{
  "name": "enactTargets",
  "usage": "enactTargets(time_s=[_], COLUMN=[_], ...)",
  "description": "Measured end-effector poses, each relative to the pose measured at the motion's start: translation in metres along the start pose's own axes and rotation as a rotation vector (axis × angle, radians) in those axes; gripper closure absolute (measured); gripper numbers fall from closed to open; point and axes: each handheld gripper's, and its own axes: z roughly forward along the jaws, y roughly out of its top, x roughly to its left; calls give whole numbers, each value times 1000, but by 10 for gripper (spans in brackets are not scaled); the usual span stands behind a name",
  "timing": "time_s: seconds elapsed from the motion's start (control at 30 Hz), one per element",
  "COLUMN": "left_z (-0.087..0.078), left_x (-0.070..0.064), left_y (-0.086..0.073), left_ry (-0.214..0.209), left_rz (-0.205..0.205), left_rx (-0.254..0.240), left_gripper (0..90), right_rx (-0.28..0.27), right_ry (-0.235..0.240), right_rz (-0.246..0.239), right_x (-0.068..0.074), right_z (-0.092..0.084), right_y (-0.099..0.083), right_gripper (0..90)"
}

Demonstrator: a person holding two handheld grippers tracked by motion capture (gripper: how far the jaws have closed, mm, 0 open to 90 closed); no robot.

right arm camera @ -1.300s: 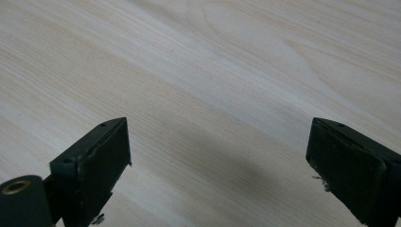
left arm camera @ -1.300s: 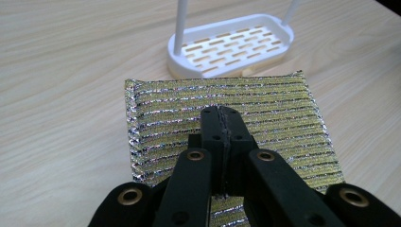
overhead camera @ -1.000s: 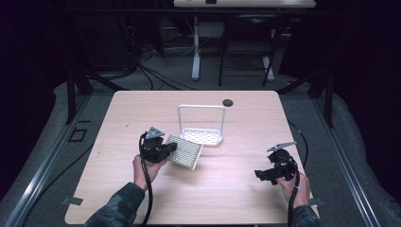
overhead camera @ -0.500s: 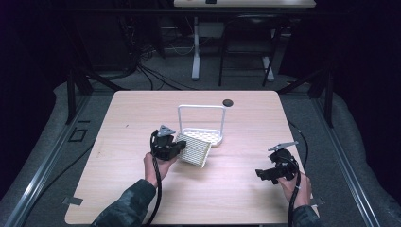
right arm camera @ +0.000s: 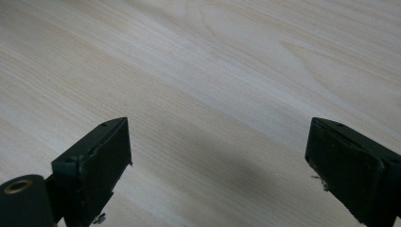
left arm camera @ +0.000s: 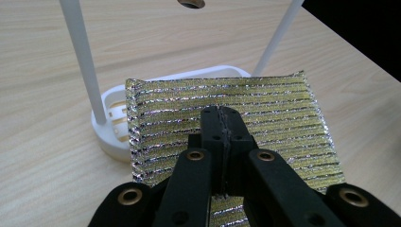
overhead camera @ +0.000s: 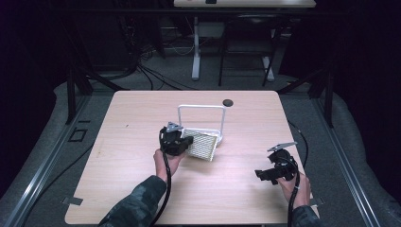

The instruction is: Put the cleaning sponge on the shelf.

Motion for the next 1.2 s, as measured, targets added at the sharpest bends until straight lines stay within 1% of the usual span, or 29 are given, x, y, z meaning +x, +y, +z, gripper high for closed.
enactTargets(time_s=[0.2,0.3,0.33,0.37,0.43,0.47,0.5,0.57,0.63,0.7,0.8,0.83,0.87,0.9,0.93,1.0,1.13,1.2], left_z=[10,13,14,16,19,21,23,26,28,31,36,37,39,39,41,44,49,51], left_x=[0,-1,-1,-2,-2,-2,-2,-3,-4,-5,-8,-9,-10,-10,-11,-13,-14,-14], left_y=[4,7,8,9,9,9,10,9,9,9,8,8,8,8,8,8,7,7], left_ry=[39,56,64,77,86,95,97,111,123,139,160,165,176,176,192,206,218,233], left_rz=[-27,-50,-45,-53,-66,-65,-78,-99,-107,-104,-86,-74,-71,-71,-60,-55,-54,-55], left_rx=[-20,-24,-28,-29,-28,-29,-24,-35,-43,-52,-56,-51,-60,-60,-69,-78,-80,-86], left_gripper=[900,900,900,900,900,900,900,900,900,900,900,900,900,900,900,900,900,900], right_rx=[-3,0,2,1,3,3,2,0,7,-4,-7,-8,-7,-7,-7,-6,-5,-7], right_ry=[-1,2,1,1,0,0,-3,1,2,3,3,4,4,4,6,7,8,9], right_rz=[-3,-2,-4,-4,-5,-5,-7,-7,-5,-2,-1,-1,-3,-3,-3,-4,-5,-5], right_x=[-1,0,0,0,1,1,1,1,0,0,0,0,0,0,0,0,0,0], right_z=[0,0,0,0,0,0,1,0,0,0,-1,-1,-1,-1,-1,-1,-1,-1], right_y=[-1,0,0,0,0,0,0,0,0,0,0,0,0,0,0,-1,-1,0], right_gripper=[69,69,70,70,70,69,69,70,69,70,70,70,70,70,70,71,71,71])
